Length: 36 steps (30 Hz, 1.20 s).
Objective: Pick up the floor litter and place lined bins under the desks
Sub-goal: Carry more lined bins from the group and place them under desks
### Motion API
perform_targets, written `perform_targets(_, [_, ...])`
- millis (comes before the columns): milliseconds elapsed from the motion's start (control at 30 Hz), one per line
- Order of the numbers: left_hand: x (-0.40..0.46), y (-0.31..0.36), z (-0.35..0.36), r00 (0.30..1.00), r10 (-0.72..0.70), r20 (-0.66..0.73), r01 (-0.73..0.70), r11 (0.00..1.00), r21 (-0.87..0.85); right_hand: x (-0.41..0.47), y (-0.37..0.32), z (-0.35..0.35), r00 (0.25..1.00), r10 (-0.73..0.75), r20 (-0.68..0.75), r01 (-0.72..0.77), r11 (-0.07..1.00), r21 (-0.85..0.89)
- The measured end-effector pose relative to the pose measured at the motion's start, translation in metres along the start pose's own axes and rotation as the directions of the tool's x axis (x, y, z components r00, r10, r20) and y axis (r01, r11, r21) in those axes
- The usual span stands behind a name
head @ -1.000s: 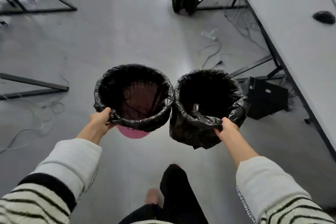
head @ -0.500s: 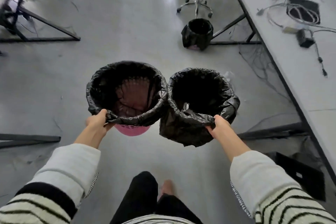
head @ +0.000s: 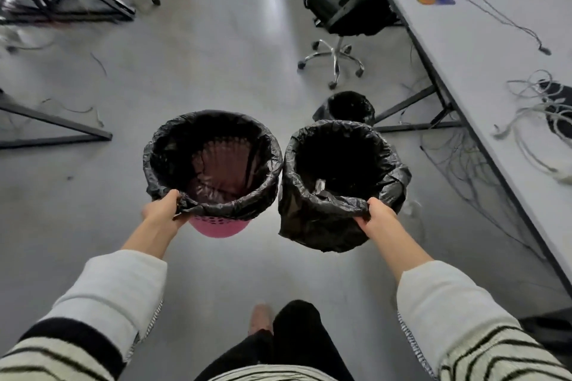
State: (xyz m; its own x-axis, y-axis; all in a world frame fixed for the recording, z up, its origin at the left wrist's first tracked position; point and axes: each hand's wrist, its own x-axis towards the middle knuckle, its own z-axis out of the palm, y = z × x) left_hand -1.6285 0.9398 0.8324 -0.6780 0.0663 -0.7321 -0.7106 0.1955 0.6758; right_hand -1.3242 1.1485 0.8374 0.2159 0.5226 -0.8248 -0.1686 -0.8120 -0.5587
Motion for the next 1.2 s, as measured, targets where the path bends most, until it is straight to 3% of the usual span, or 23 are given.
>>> perform_targets(233, [0.117,0.137,0.12,1.0,0.02,-0.02,-0.021,0.999,-0.033,0.05,-0.096,0.186,1.0,-0.005,0.004,0.005,1.0,-0.015])
perform_targets(800, [0.42,0.509,0.42,0.997,0.007,-0.075,-0.011,0.999,-0.049,0.161,-0.361,0.715,0.997,-0.024,0.073,0.027,0.999,-0.042])
perform_targets(1200, [0.611,0.787,0.673,0.996,0.067,-0.065,-0.068,0.998,-0.011,0.275,-0.549,1.046,0.998,-0.03,0.062,0.026,0.997,0.076])
